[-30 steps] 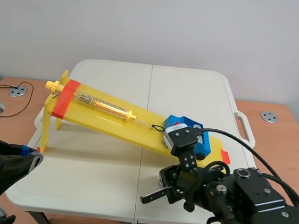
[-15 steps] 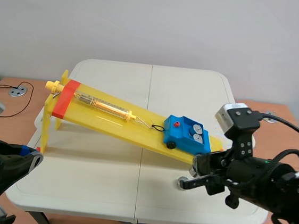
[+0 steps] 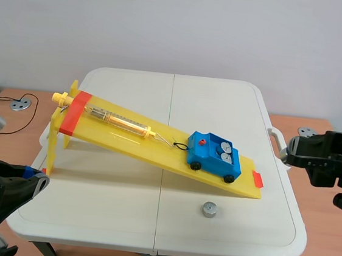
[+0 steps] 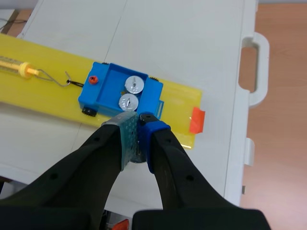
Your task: Place the four metal weights on the blue cart on the ramp.
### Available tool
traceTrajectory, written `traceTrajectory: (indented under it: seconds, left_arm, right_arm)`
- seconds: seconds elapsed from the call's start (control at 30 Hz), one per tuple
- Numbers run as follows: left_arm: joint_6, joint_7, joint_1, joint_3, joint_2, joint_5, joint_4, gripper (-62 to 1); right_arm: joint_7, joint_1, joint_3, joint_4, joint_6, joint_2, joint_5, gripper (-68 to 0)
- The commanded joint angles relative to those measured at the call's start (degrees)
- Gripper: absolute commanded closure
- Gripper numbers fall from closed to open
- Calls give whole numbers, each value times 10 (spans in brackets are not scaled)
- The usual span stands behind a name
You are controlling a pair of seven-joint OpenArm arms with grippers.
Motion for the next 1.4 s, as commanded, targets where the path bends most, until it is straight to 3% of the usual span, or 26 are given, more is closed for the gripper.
traceTrajectory:
  seconds: [0.0,0.37,0.6,0.93,1.37]
  left_arm:
    - [-10,-55,-5,-10,5,-44,42,-38]
    - [-10,-55,-5,-10,5,-45,42,-38]
    - [-10,-55,-5,-10,5,-45,42,-38]
    - [-10,-55,-5,-10,5,-45,42,-38]
    - [-10,-55,-5,-10,5,-45,42,-38]
  right_arm:
    - [92,37,-10,42,20,13,47,-6]
    - [104,165,-18,-88,20,-50,46,-6]
    - [122,240,-56,-143,17,-64,-30,-7]
    - [145,283,-146,-162,-58,-64,-192,-8]
    - [163,311,-225,-206,-140,-65,-299,-8]
